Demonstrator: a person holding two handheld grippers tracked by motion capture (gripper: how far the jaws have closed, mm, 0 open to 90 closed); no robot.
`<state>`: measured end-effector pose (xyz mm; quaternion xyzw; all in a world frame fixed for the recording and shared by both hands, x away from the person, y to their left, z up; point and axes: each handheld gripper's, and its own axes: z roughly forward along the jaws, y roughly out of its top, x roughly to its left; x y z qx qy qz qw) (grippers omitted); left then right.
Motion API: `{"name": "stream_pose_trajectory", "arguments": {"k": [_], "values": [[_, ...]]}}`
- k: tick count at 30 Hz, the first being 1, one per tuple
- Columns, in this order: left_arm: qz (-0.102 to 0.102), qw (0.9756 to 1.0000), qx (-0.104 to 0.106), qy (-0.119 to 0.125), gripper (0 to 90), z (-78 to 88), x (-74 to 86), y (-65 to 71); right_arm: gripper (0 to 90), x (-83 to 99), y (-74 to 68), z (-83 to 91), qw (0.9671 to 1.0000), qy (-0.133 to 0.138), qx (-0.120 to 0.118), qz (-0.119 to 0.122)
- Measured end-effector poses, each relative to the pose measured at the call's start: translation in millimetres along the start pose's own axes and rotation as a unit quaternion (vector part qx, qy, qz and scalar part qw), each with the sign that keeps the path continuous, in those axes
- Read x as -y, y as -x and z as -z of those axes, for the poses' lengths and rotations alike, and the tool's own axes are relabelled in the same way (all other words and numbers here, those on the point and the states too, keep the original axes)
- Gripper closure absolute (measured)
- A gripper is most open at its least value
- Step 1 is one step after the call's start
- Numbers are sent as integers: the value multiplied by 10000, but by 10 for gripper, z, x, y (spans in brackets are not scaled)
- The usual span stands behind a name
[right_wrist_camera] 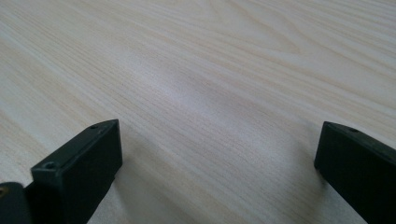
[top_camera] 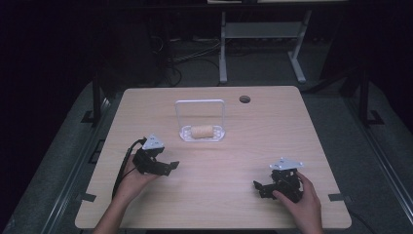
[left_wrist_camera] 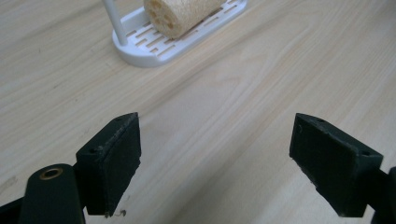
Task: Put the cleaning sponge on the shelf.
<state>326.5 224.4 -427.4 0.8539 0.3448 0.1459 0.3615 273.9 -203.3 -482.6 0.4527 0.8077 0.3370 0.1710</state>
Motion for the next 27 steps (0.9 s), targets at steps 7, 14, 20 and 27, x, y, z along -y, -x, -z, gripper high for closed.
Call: {"name": "stream_pose_trajectory", "arguments": {"k": [7, 14, 20, 27], "values": [[-28, 9999, -134, -15, 164, 85, 169, 4, 5, 0, 0, 0, 10000, 0, 1, 1], [0, 9998, -197, 6, 161, 179, 306, -4, 5, 0, 0, 0, 10000, 1, 0, 0], [16, 9996, -286, -11, 161, 263, 412, -6, 5, 0, 0, 0, 10000, 1, -1, -2], [58, 9993, -357, -45, 161, 318, 521, -6, 5, 0, -2, -1, 10000, 5, 0, -10]]}}
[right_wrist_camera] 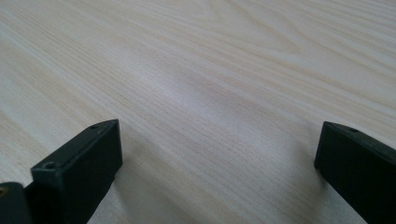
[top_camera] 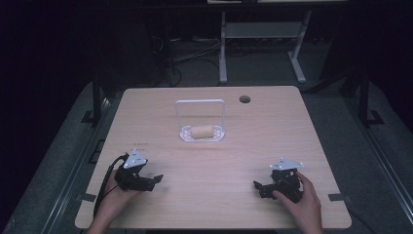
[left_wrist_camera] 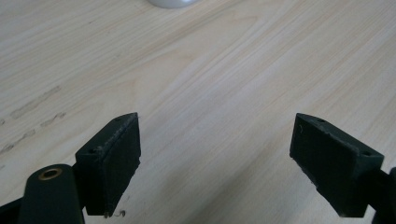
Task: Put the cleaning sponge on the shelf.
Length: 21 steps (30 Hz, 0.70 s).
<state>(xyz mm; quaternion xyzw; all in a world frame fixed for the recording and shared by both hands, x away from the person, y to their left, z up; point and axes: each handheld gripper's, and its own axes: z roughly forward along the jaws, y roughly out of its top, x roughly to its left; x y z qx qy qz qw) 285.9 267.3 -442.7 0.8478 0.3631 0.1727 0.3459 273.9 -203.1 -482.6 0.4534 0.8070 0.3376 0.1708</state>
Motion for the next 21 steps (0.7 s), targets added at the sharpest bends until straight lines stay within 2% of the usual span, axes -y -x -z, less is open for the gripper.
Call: {"name": "stream_pose_trajectory", "arguments": {"k": [7, 12, 21], "values": [[5, 9999, -117, -88, 161, 42, 106, 12, 5, 0, 0, 0, 10000, -1, 0, 1], [43, 9998, -128, -174, 160, 58, 194, 3, 5, 0, 0, 0, 10000, -1, -1, 1], [74, 9996, -101, -265, 155, 15, 242, -23, 5, 0, -1, 0, 10000, 2, -1, -9]]}}
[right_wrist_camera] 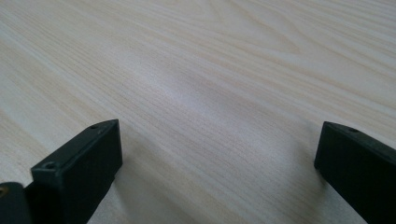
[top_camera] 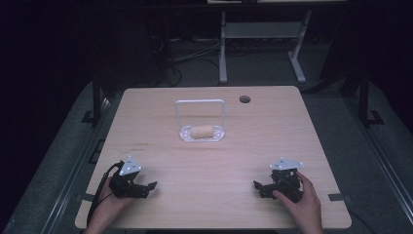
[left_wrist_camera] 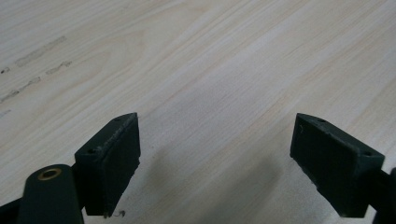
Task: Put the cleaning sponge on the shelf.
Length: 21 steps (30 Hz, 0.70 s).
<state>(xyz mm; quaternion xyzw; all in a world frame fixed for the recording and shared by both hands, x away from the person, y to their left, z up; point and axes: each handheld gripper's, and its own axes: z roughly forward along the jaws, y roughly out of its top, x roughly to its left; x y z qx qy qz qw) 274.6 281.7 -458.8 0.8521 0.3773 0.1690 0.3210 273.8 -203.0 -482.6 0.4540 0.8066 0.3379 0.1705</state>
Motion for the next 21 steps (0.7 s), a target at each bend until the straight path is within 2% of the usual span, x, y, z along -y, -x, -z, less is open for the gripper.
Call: {"name": "stream_pose_trajectory", "arguments": {"k": [11, 15, 17, 21], "values": [[72, 9999, 59, -46, 146, -56, 61, -50, 5, 0, 2, 0, 10000, -1, 1, 12], [84, 9998, 164, 71, 131, -79, 91, -73, 5, 0, 2, 1, 10000, -3, 2, 11], [43, 9994, 207, 277, 129, -89, 134, -87, 5, 0, 1, 0, 10000, -1, 3, 6], [20, 9992, 236, 321, 130, -90, 145, -94, 5, 0, 1, 1, 10000, -3, 3, 8]]}}
